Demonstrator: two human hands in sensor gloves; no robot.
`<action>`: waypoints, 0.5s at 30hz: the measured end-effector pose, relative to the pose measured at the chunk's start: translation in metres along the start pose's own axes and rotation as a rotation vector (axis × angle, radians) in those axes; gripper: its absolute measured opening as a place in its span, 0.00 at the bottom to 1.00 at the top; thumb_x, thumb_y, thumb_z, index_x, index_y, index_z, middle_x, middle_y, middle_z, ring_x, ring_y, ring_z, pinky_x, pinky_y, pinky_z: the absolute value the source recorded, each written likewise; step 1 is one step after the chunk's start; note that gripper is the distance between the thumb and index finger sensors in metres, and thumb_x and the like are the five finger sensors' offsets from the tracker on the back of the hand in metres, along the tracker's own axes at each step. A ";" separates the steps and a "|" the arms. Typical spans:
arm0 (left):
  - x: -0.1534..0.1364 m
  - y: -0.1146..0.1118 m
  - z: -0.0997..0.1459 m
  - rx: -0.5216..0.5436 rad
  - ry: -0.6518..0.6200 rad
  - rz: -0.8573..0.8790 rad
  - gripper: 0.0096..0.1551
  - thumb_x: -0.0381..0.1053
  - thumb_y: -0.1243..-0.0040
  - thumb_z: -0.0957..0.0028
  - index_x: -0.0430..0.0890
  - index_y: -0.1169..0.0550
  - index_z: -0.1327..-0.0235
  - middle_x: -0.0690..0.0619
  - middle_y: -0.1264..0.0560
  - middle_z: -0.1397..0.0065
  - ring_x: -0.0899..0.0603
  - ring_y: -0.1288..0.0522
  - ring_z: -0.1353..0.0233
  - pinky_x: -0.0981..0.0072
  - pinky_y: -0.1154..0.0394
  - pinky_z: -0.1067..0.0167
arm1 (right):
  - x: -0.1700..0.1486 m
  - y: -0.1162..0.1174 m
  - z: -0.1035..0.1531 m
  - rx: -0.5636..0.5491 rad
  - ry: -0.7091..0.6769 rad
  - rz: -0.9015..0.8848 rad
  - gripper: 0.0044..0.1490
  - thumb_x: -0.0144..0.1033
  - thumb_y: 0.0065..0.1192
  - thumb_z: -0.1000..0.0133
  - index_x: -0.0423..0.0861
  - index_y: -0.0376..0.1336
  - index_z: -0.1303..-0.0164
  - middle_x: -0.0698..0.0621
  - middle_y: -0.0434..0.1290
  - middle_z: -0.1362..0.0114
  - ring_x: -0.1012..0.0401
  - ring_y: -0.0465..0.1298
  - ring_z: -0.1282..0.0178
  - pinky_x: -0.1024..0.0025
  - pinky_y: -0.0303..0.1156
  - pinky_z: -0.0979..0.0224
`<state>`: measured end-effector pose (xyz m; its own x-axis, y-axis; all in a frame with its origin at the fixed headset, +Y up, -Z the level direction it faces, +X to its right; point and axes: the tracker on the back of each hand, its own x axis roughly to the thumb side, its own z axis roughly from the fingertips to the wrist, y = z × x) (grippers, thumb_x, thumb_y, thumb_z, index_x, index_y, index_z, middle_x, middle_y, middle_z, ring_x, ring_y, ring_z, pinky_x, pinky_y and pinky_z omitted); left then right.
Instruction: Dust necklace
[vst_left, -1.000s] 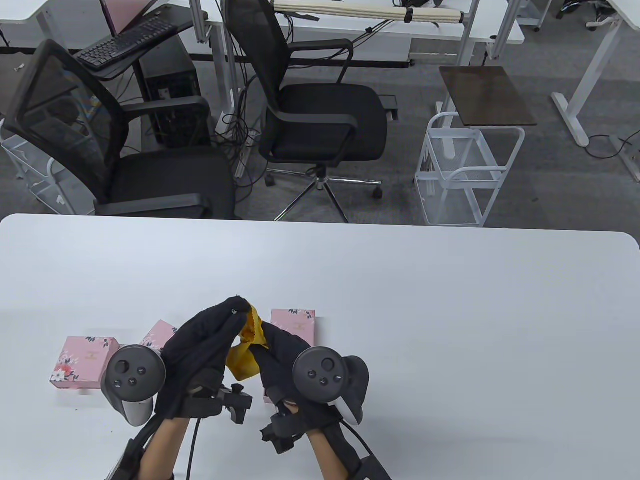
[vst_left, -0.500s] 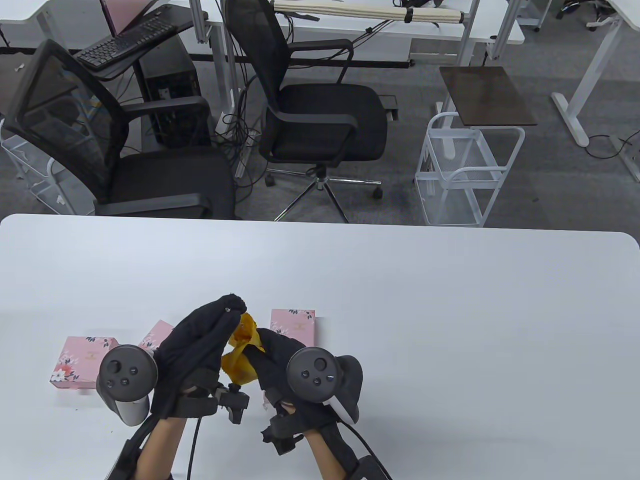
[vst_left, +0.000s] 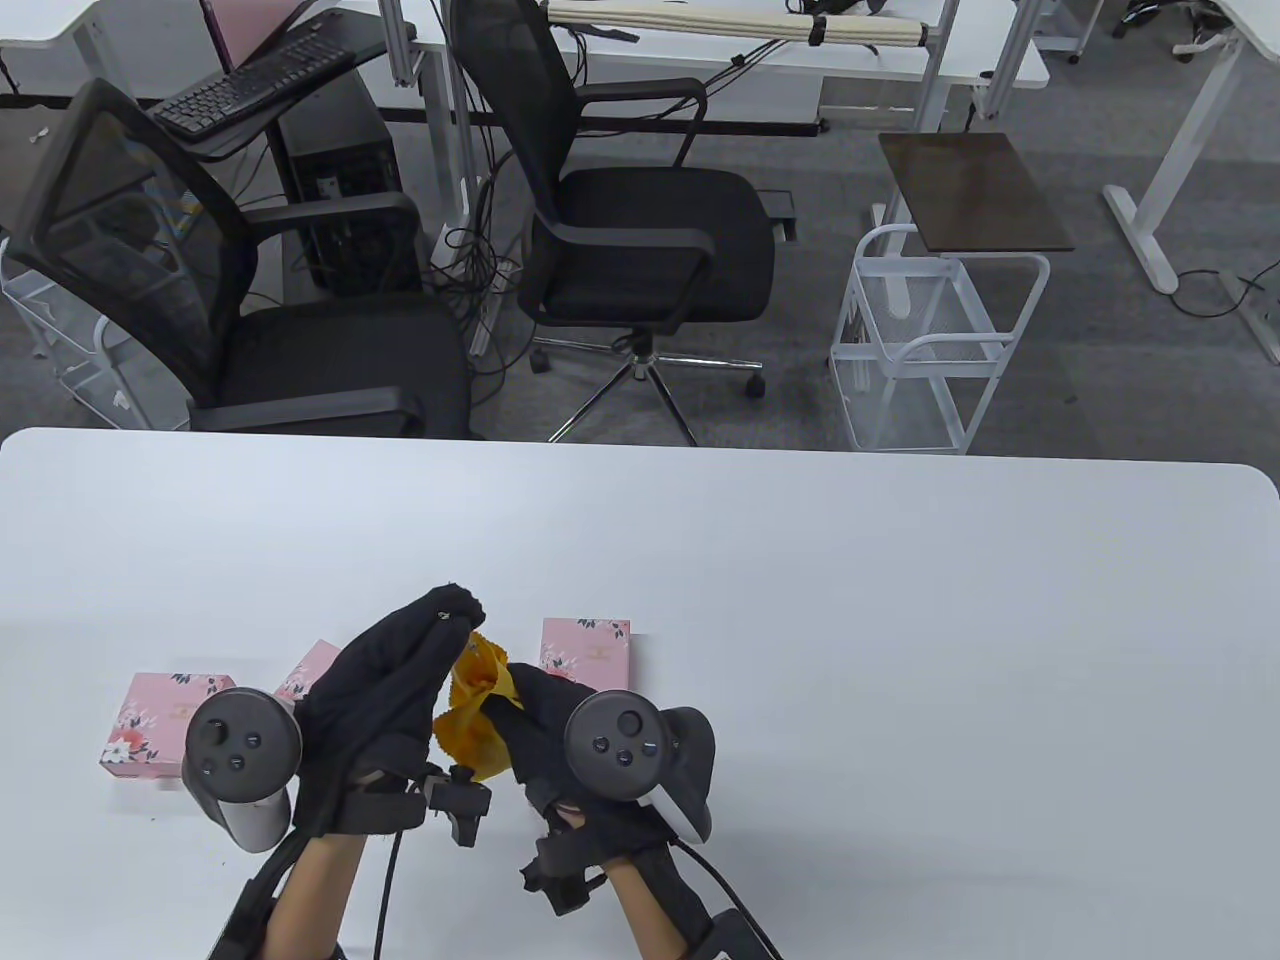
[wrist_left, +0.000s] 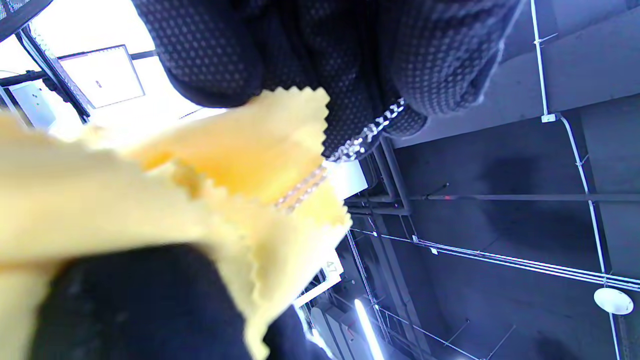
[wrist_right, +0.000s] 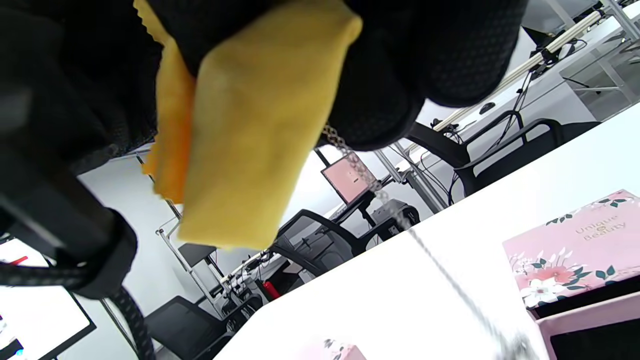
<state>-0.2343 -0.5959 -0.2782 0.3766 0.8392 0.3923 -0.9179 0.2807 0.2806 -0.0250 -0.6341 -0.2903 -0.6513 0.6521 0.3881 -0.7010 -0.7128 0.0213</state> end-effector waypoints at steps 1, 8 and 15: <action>0.000 0.000 0.000 0.000 0.000 0.000 0.19 0.60 0.32 0.43 0.58 0.15 0.42 0.58 0.13 0.39 0.48 0.17 0.38 0.54 0.19 0.42 | 0.001 0.000 0.000 -0.008 -0.001 0.006 0.23 0.38 0.60 0.32 0.42 0.67 0.30 0.41 0.79 0.38 0.46 0.80 0.46 0.45 0.72 0.35; 0.001 0.003 0.000 0.009 -0.004 -0.001 0.19 0.60 0.32 0.43 0.58 0.15 0.42 0.58 0.13 0.39 0.48 0.17 0.38 0.54 0.20 0.42 | -0.004 0.005 -0.001 0.019 0.020 -0.005 0.23 0.44 0.59 0.31 0.41 0.69 0.35 0.44 0.81 0.45 0.48 0.81 0.52 0.47 0.74 0.38; 0.000 0.006 -0.002 0.005 -0.001 -0.008 0.19 0.60 0.32 0.44 0.58 0.15 0.42 0.57 0.13 0.39 0.48 0.18 0.38 0.54 0.20 0.42 | -0.005 0.012 -0.004 0.060 0.014 0.036 0.23 0.37 0.60 0.32 0.42 0.66 0.29 0.41 0.79 0.37 0.45 0.80 0.45 0.45 0.72 0.34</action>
<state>-0.2396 -0.5931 -0.2778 0.3838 0.8366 0.3908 -0.9143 0.2850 0.2879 -0.0315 -0.6452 -0.2955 -0.6801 0.6288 0.3769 -0.6584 -0.7500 0.0633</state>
